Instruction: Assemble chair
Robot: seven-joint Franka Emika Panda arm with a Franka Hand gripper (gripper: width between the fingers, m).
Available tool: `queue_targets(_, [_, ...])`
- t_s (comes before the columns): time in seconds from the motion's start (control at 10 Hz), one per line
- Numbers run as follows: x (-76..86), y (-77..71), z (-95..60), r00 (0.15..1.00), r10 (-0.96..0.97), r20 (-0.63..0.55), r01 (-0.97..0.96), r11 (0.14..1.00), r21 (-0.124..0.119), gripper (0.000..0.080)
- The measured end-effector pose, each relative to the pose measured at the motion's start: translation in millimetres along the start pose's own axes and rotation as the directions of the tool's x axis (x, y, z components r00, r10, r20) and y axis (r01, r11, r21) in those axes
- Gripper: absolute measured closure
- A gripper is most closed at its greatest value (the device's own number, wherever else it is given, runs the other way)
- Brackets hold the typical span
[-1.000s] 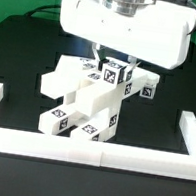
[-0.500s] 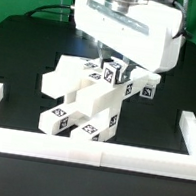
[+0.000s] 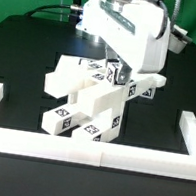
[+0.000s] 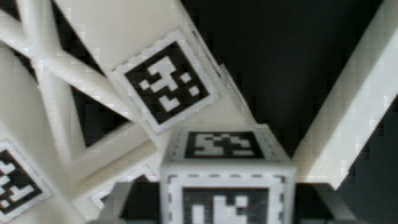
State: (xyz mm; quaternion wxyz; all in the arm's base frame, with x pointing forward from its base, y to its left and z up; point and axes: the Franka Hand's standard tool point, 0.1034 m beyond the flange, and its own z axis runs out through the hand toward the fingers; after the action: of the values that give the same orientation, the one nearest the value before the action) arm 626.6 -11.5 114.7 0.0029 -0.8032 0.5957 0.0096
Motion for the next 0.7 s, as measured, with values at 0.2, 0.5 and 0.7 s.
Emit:
queue_targets(0.2, [-1.0,-0.4,0.0,0.996,0.086,0.003,-0.086,0.996,0.001,0.0512])
queue_targets(0.5, [-2.2,-0.8,0.2,0.997,0.076,0.009,-0.076,0.997,0.003,0.0329])
queue_targets(0.7, [-2.4,-0.7,-0.1,1.000,-0.017,0.010,0.017,1.000,0.001,0.0205])
